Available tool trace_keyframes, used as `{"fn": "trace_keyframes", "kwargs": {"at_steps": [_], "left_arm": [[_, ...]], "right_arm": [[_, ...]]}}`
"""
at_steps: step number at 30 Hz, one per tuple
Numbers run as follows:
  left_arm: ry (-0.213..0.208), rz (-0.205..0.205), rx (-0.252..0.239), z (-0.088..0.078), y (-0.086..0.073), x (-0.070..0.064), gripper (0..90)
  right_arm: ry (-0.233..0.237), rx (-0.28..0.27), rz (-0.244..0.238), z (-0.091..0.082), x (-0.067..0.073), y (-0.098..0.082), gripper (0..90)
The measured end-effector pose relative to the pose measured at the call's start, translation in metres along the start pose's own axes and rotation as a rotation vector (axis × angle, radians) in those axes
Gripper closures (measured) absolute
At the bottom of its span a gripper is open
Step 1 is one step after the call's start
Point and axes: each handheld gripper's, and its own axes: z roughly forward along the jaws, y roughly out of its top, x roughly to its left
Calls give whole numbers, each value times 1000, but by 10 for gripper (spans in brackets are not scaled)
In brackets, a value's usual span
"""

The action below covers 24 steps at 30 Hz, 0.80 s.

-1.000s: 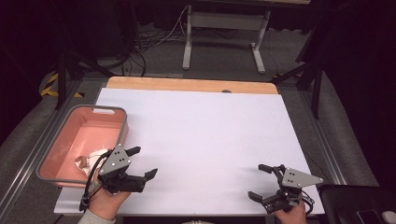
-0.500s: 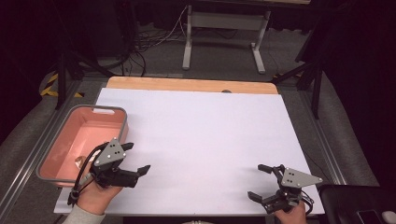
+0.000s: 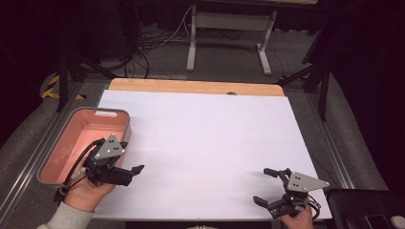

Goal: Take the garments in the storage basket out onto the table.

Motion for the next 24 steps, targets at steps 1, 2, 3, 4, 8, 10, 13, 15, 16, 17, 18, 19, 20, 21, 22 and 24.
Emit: {"fn": "trace_keyframes", "kwargs": {"at_steps": [1, 2, 3, 4, 8, 10, 13, 15, 16, 17, 18, 19, 20, 21, 22, 24], "left_arm": [[0, -4, 18, -1, -1, 3, 135], [0, -4, 18, -1, -1, 3, 136], [2, -8, 40, -2, -2, 7, 137], [4, -7, 52, -2, -3, 9, 137], [11, -18, 76, -5, -5, 16, 137], [19, -23, 89, -7, -6, 20, 138], [37, -32, 118, -10, -9, 27, 140], [36, -45, 128, -12, -10, 31, 140], [36, -45, 128, -12, -10, 31, 140], [35, -52, 133, -13, -11, 33, 140], [36, -57, 134, -14, -11, 34, 140], [38, -57, 141, -15, -12, 36, 141], [41, -57, 144, -15, -12, 37, 142], [43, -58, 148, -16, -12, 37, 142], [45, -59, 151, -17, -12, 38, 142], [47, -58, 156, -18, -13, 39, 142]], "right_arm": [[1, 0, 0, 0, 0, 0, 4], [1, 0, 0, 0, 0, 0, 4], [2, -1, 0, 0, 0, 0, 4], [4, 0, 0, 0, 0, 0, 4], [19, 7, -3, 1, 0, -1, 4], [23, 9, -5, 2, 1, -1, 4], [25, 10, -8, 3, 1, -1, 4], [25, 10, -7, 2, 1, -1, 4], [25, 10, -7, 2, 1, -1, 4], [25, 10, -7, 3, 1, -1, 4], [26, 11, -8, 3, 1, -1, 4], [26, 12, -9, 3, 1, -1, 4], [26, 14, -12, 3, 1, -1, 4], [26, 14, -12, 3, 1, -1, 4], [26, 14, -12, 3, 1, -1, 4], [26, 15, -11, 3, 2, -1, 4]]}}
